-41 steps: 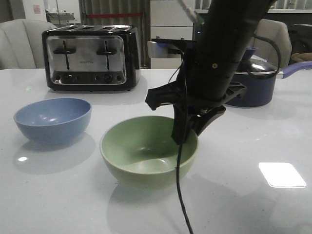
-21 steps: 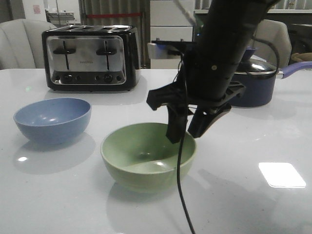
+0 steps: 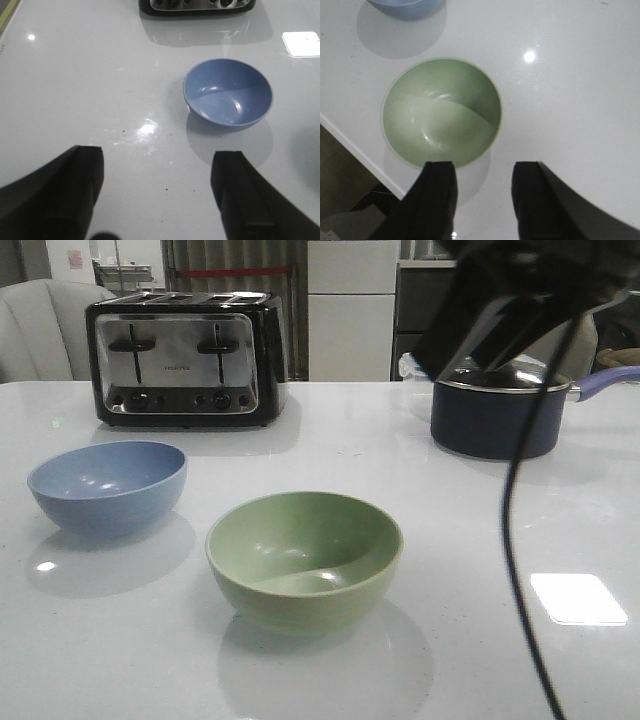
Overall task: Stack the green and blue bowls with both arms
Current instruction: 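Open the right gripper and raise it away from the green bowl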
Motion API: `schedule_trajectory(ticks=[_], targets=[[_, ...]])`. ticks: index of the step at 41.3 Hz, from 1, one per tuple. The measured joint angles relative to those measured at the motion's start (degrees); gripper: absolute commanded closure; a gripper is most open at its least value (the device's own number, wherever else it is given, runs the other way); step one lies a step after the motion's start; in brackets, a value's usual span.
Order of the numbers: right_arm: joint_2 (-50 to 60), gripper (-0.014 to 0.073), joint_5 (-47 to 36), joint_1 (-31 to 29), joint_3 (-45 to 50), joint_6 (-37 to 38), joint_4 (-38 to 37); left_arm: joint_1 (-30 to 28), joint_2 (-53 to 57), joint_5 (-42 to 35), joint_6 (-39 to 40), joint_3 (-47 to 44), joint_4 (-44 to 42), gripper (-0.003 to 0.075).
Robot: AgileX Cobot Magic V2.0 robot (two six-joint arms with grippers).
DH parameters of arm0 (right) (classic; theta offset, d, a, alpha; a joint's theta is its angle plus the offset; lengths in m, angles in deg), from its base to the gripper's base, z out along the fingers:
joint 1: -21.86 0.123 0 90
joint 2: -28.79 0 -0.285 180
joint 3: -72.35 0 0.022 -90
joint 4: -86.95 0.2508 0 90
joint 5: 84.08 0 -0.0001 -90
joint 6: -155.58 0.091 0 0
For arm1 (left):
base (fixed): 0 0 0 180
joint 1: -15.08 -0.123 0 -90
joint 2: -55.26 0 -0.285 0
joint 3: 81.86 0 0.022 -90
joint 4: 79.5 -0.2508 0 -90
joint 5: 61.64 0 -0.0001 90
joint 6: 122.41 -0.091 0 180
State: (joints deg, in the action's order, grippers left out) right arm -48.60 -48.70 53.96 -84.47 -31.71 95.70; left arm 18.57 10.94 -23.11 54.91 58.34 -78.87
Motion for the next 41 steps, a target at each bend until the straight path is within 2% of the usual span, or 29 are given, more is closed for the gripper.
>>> schedule_trajectory(ticks=[13,23,41], targets=[[19.3,0.0197,1.5,0.0,12.1,0.0,0.0,0.0,0.0,0.0,0.0,0.0,0.0,0.0215],[26.2,0.0197,3.0,0.0,15.5,0.0,0.0,1.7,-2.5,-1.9,0.0,0.1,0.7,0.0215],[26.6,0.0197,3.3,0.0,15.5,0.0,0.0,3.2,-27.3,-3.2,0.0,9.3,1.3,0.0215]])
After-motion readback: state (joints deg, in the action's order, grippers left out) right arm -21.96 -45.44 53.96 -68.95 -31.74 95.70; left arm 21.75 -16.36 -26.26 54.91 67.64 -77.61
